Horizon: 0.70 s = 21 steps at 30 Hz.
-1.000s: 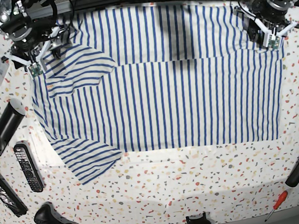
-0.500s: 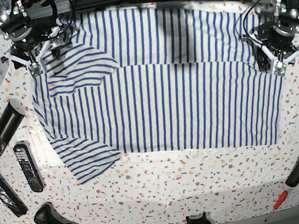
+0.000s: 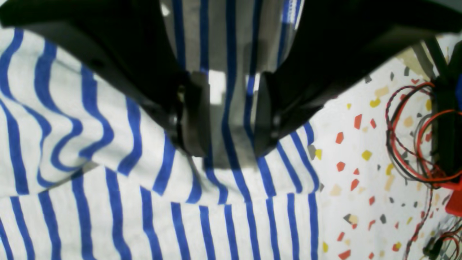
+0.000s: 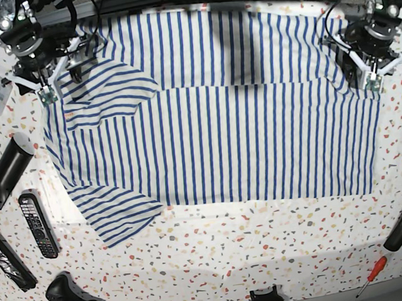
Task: Layout the t-shirt on the table in an organized manner, then fold the t-shirt properly
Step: 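Release the shirt and move the left gripper to the hem corner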
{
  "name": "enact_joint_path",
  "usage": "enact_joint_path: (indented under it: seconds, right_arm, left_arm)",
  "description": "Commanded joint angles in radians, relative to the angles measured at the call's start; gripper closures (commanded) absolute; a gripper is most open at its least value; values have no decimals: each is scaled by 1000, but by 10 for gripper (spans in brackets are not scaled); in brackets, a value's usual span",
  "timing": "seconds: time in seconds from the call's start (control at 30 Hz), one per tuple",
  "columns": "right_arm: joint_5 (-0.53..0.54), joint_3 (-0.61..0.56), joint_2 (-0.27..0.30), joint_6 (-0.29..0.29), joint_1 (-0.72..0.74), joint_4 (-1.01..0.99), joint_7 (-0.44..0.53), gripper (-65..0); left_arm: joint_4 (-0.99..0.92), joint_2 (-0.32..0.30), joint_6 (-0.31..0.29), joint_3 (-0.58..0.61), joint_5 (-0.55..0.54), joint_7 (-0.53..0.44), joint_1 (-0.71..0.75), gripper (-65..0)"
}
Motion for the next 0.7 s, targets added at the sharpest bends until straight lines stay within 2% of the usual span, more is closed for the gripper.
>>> enact_joint_path:
  seconds: [0.0,0.1,0.23,0.37,0.43,0.57,0.67]
  right_arm:
    - [3,6,11,-4,7,20,22,-364]
    - [3,6,11,-4,42,20,21,-364]
    - [2,6,11,-4,100,20,21,-364]
    - [3,6,11,-3,166,20,10,-364]
    - [5,6,11,-3,200,20,-30,-364]
    - [43,6,11,-3,254,20,-114,-364]
    - [89,6,11,-2,275,20,-139,-364]
  left_arm:
    - [16,-12,8,-6,3,-51,-7,-190]
    - [21,-12,8,-6,3,-53,-52,-190]
    - [72,-12,8,-6,2,88,-148,-190]
    - [71,-12,-18,-6,-2,91,-281,-195]
    - [48,-12,-44,-6,-12,91,-360,-195]
    - [-93,-12,-87,-6,-91,91,-540,-195]
    - [-275,-11,-151,-6,-151,95,-682,-196]
